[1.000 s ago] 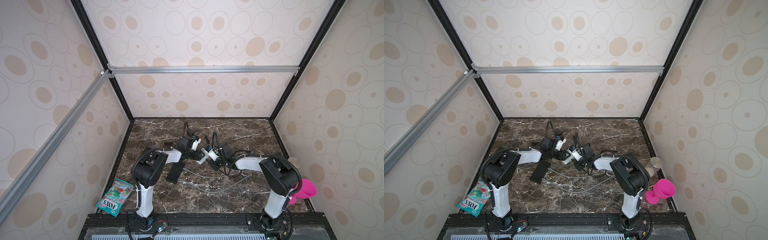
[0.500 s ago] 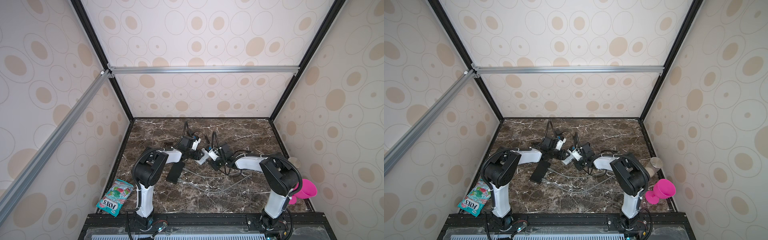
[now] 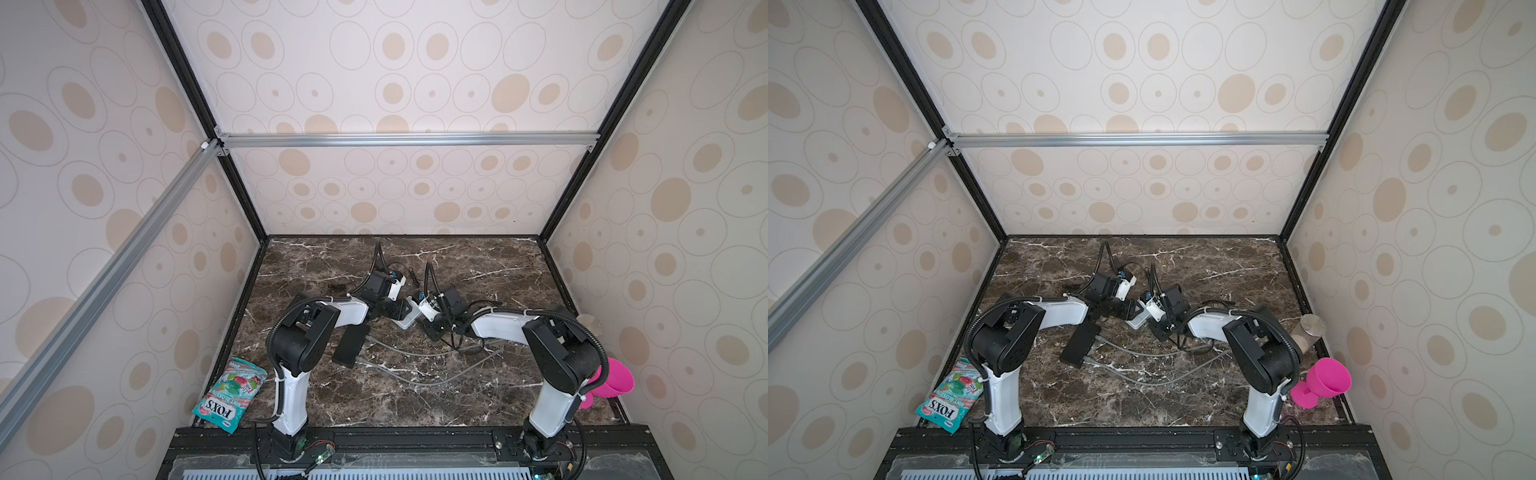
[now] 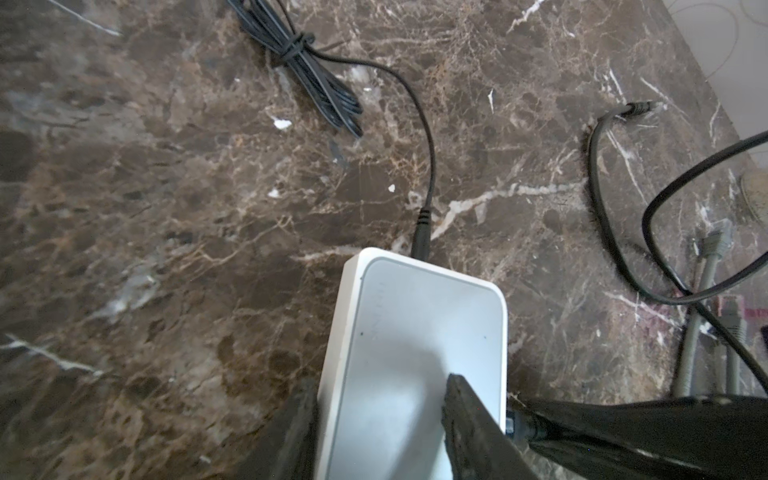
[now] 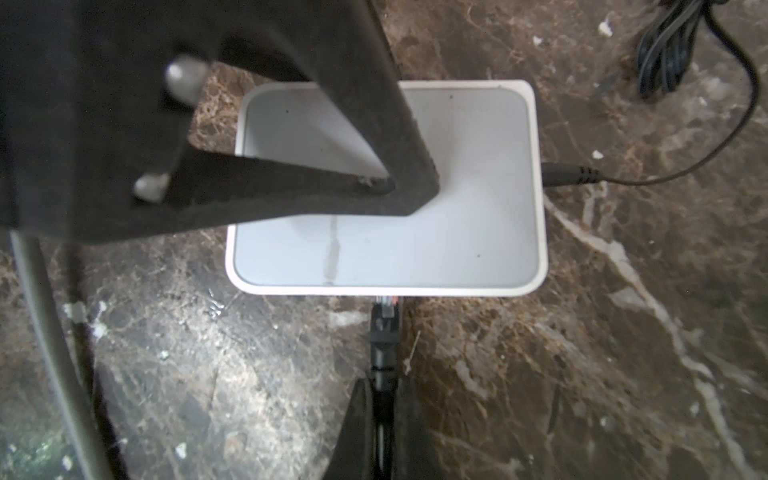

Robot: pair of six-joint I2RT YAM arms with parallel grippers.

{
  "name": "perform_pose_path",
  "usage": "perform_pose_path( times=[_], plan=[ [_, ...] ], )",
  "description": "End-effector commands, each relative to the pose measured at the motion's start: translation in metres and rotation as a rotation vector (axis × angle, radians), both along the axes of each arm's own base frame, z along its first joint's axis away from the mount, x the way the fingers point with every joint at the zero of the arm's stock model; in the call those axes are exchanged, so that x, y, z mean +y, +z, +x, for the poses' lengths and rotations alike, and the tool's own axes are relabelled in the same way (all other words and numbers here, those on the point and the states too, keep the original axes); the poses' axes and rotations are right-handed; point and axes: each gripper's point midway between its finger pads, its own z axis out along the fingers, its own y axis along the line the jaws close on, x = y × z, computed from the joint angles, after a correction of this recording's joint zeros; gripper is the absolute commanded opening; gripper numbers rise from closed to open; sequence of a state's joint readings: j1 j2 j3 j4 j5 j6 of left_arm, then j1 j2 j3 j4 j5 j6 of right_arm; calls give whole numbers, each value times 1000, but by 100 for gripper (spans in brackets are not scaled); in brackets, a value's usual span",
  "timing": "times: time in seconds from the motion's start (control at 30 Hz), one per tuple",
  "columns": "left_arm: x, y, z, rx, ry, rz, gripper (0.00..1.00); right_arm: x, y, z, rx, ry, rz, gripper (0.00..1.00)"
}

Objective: Insert the plug into the switch port
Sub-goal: 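Push the RJ45 plug into a white router port while left holds the router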

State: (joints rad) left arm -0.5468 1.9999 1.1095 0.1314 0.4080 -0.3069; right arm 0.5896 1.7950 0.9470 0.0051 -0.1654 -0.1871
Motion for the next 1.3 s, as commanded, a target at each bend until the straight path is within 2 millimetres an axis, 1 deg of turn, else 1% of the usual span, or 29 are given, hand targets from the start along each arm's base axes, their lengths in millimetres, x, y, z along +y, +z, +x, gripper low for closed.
perform_pose_path(
  times=[0.0, 0.1, 0.17, 0.27, 0.33, 0.4, 0.53, 0.6, 0.63, 0.7, 0.83, 0.9, 0.97, 1.03, 1.13, 1.2, 1.27],
  plan=[
    [1, -93, -152, 492, -228, 179, 48, 76, 170, 51, -465, 146, 385, 0],
    [2, -92, -152, 491, -228, 179, 48, 77, 167, 50, -450, 144, 393, 0],
    [1, -92, -152, 490, -232, 177, 48, 77, 158, 52, -430, 133, 396, 0],
    [0, -91, -152, 490, -236, 173, 48, 80, 138, 53, -392, 125, 401, 0],
    [0, -91, -153, 490, -239, 171, 48, 81, 133, 54, -382, 123, 401, 0],
    [-1, -90, -153, 489, -240, 170, 48, 82, 137, 57, -390, 119, 397, 0],
    [-1, -90, -153, 489, -243, 168, 47, 85, 162, 63, -432, 138, 388, 0],
    [-1, -90, -152, 488, -243, 167, 47, 85, 167, 65, -443, 140, 386, 0],
    [-1, -90, -153, 490, -242, 168, 47, 85, 167, 64, -441, 142, 386, 0],
    [-1, -90, -153, 487, -243, 167, 48, 85, 157, 62, -415, 138, 388, 0],
    [-2, -90, -153, 486, -244, 164, 48, 85, 126, 55, -348, 118, 418, 0],
    [-1, -90, -153, 488, -244, 166, 48, 84, 123, 55, -341, 114, 415, 0],
    [-1, -90, -153, 488, -245, 165, 47, 84, 133, 58, -367, 118, 405, 0],
    [-2, -89, -152, 487, -244, 164, 48, 85, 151, 62, -410, 132, 390, 0],
    [-2, -89, -152, 484, -244, 164, 48, 86, 172, 67, -450, 147, 376, 0],
    [-2, -89, -152, 484, -244, 164, 47, 87, 172, 68, -452, 150, 374, 0],
    [-2, -89, -152, 482, -242, 163, 48, 87, 161, 66, -425, 148, 374, 0]
  ],
)
